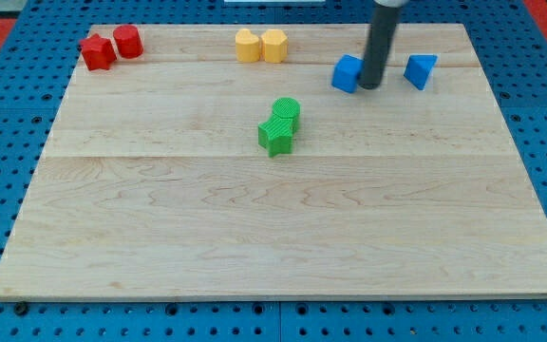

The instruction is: Move the blue cube slightly to the left side

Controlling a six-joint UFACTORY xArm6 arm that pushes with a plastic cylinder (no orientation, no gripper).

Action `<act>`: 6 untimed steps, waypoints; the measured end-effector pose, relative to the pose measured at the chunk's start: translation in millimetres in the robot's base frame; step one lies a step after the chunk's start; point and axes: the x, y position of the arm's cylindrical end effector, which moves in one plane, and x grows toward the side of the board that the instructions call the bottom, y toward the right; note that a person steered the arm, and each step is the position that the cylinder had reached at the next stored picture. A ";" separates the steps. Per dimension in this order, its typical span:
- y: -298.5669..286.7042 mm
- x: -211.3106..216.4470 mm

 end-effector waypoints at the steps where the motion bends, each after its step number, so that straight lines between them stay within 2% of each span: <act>1: -33.9 -23.4; 2: 3.0 -40.0; 3: -32.8 -56.1; 4: -92.2 -55.6; 5: -132.6 -23.5; 6: -133.1 -4.9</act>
